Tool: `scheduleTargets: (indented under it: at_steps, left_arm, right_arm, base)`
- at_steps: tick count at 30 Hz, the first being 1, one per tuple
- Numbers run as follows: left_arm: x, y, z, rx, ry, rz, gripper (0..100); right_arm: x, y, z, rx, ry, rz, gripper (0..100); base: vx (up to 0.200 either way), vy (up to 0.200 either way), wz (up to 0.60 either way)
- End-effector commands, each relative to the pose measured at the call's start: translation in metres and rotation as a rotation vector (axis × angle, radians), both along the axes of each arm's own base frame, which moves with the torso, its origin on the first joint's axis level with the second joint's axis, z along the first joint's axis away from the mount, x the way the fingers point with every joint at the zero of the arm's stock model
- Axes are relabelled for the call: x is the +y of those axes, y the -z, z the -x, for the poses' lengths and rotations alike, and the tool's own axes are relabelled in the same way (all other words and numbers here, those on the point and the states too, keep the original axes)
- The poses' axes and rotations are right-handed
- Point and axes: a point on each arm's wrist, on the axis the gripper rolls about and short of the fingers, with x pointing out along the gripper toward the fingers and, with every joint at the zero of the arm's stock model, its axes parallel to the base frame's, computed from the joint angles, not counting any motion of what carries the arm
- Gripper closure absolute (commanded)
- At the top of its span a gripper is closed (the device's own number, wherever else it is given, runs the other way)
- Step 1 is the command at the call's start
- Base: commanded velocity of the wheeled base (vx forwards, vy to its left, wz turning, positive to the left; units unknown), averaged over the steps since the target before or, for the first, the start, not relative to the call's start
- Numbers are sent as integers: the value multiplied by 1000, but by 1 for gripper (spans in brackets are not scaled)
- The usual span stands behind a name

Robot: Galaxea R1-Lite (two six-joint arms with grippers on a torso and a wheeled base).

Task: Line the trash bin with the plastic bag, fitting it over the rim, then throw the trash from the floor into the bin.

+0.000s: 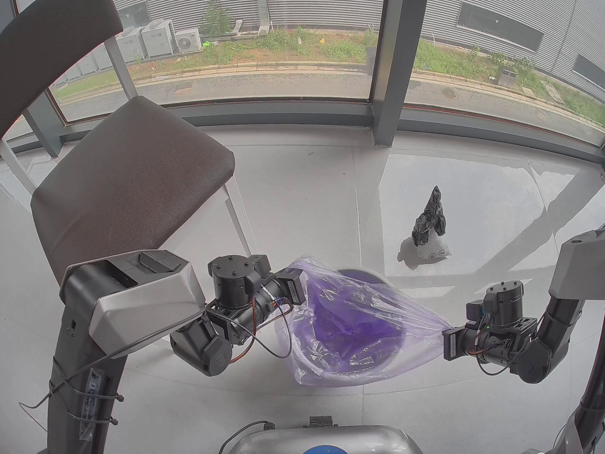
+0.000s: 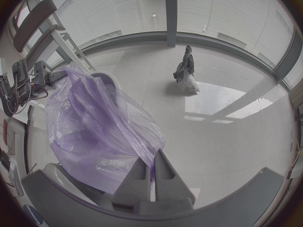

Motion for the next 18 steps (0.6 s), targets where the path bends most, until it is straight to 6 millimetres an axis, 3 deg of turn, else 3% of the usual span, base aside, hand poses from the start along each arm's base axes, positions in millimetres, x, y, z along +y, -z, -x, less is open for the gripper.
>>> scheduleTargets:
  at_steps: [1, 10, 18]
  left_arm:
    - [-15, 2, -2, -7, 24, 1, 100]
    - [-21, 6, -11, 7, 24, -8, 100]
    - [-3, 7, -12, 6, -12, -5, 100]
  right_arm:
    - [-12, 6, 5, 37, 31, 15, 100]
    - [-25, 7, 9, 24, 59, 18, 100]
    - [-9, 7, 7, 2, 8, 15, 100]
  base:
    - [0, 0, 0]
    - [0, 0, 0]
    - [0, 0, 0]
